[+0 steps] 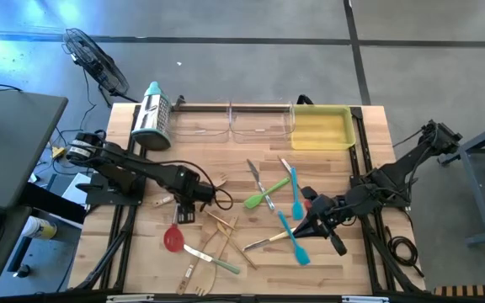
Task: Pick & Place Kitchen Items
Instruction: Put the top gold knife into the yellow bin
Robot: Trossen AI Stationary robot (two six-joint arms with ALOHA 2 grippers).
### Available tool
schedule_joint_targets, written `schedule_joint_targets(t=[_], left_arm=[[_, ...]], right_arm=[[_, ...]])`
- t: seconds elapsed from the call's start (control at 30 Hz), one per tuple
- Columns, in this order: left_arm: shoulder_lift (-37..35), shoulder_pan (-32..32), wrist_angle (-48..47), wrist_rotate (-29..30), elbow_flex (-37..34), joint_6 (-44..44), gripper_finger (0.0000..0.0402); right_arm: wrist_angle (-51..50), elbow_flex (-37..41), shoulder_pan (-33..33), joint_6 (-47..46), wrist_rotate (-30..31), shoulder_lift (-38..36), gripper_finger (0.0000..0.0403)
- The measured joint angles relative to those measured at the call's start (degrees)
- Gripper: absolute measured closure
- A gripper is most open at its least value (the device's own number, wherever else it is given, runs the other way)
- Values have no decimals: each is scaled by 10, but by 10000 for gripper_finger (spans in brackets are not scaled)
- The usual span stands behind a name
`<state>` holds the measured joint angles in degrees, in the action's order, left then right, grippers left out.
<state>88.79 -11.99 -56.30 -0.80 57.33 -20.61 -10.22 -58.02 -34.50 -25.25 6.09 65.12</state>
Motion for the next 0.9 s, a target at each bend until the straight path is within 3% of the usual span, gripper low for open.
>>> schedule_joint_targets(t=[0.33, 0.57, 0.9], left_arm=[[0, 0, 9, 41, -8, 13, 225], [0, 0, 32, 16, -46, 22, 225], [0, 0, 46, 35, -53, 39, 225]], right_arm=[[0, 0, 0, -3, 1, 0, 378], [0, 0, 0, -4, 9, 10, 378], [1, 0, 1, 0, 30, 10, 378]])
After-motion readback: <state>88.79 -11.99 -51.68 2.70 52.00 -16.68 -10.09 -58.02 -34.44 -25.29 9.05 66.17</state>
